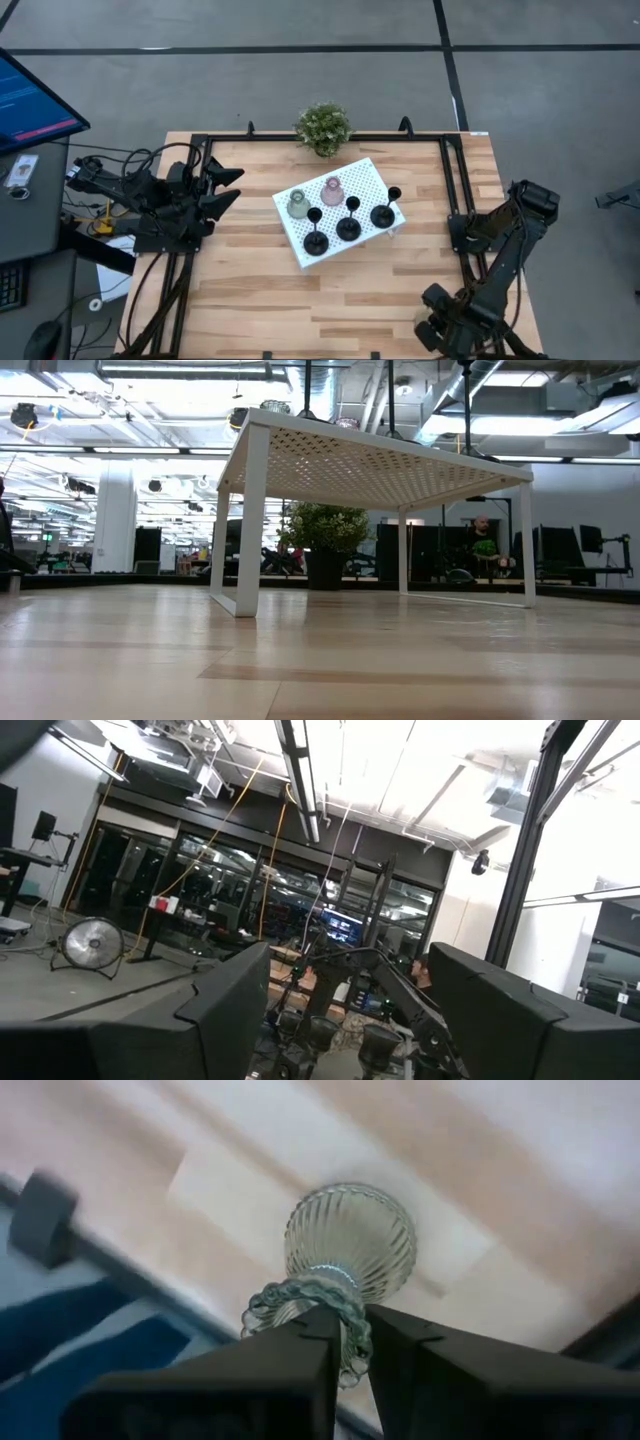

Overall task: Pick & Place candle stick holders
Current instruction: Put the green transparent candle holder on the shelf

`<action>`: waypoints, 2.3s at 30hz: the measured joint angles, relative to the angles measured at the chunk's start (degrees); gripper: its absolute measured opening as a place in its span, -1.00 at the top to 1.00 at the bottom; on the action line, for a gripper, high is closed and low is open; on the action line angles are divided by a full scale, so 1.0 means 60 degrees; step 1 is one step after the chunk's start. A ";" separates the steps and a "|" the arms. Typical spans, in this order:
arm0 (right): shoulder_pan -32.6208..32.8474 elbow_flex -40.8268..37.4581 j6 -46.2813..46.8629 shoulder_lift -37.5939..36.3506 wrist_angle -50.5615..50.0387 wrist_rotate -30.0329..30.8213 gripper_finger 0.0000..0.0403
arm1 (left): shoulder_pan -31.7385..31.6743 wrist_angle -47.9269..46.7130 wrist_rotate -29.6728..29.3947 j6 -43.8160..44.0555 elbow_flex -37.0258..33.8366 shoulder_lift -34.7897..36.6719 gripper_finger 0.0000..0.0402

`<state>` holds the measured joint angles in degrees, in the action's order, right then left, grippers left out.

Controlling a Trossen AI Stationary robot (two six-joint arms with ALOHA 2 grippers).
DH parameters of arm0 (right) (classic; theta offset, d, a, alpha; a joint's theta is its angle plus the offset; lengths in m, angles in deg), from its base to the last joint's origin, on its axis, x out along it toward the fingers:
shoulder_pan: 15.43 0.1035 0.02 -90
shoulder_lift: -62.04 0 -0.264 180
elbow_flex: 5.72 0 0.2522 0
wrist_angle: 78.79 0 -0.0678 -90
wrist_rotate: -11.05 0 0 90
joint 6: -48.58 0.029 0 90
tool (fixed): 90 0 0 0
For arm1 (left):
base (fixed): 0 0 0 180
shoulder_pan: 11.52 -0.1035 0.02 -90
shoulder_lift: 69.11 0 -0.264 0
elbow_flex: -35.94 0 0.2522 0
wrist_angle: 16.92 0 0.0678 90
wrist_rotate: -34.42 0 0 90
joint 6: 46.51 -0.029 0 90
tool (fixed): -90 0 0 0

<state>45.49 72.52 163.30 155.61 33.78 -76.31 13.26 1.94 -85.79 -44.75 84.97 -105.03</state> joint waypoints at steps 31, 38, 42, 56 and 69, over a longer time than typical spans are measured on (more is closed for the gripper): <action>-0.2610 0.4009 -0.4229 -0.4693 -0.1004 0.0844 0.89 | 0.0003 0.0061 -0.0041 0.0268 0.0000 -0.0016 -0.36; -0.2684 0.4009 -0.7325 -0.5117 0.3276 0.0524 0.89 | 0.0003 0.0073 -0.0039 0.0324 0.0000 -0.0018 -0.36; -0.2837 0.4013 -0.8713 -0.5067 0.4880 0.0327 0.89 | 0.0000 0.0073 -0.0058 0.0324 0.0000 -0.0018 -0.36; -0.2943 0.4009 -1.3905 -0.4080 0.8812 -0.1748 0.89 | 0.0000 0.0073 -0.0476 0.0328 0.0000 -0.0040 -0.36; -0.2829 0.4013 -1.7383 -0.2690 1.0914 -0.4427 0.89 | 0.0000 0.0073 -0.1242 0.0368 0.0000 -0.0040 -0.36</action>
<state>28.51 96.60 59.00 139.48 99.26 -102.88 13.26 2.37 -93.24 -42.54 84.97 -105.27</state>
